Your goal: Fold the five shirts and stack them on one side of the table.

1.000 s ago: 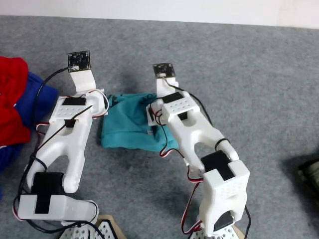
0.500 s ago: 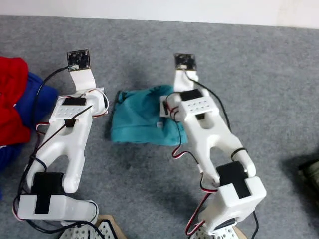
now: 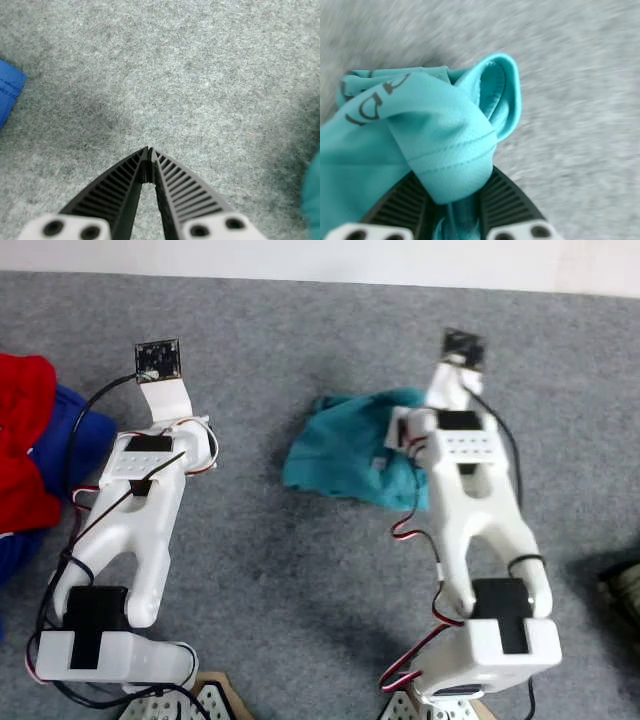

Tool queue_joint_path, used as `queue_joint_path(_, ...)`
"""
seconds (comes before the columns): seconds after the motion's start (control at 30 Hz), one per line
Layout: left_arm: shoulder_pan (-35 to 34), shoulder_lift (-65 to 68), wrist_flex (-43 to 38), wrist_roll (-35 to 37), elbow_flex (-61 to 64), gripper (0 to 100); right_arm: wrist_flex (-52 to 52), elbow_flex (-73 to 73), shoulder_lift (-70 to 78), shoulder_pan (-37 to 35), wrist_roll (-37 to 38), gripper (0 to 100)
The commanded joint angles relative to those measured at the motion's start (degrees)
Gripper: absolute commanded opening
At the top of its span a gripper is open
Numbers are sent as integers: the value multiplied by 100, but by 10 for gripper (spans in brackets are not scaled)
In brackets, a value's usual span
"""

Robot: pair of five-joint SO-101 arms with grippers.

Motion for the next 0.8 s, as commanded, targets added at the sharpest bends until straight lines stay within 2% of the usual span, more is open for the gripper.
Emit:
queue_joint_path(0.0,-40,-13,-88,-9,-198,7,40,-75,-602,708,-53,7)
queue_joint_path(0.4,259,426,-97,-53,-251,7,31,-84,-1464,2114,-18,7)
queue_joint_path(0.77,277,470,-97,-53,-242,7,4,-92,-1499,3591,765,7)
